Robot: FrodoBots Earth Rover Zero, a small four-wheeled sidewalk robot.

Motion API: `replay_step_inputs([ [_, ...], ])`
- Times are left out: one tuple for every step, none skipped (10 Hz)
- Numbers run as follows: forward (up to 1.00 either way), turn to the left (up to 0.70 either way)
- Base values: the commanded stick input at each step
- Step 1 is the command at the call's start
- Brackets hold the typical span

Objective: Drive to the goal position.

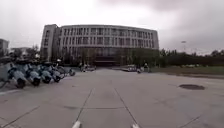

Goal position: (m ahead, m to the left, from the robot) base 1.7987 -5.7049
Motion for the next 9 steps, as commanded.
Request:
replay_step_inputs([
  [0.70, 0.00],
  [0.70, 0.00],
  [0.70, 0.00],
  [0.70, 0.00],
  [0.70, 0.00],
  [0.70, 0.00],
  [0.70, 0.00],
  [0.70, 0.00],
  [0.70, 0.00],
])
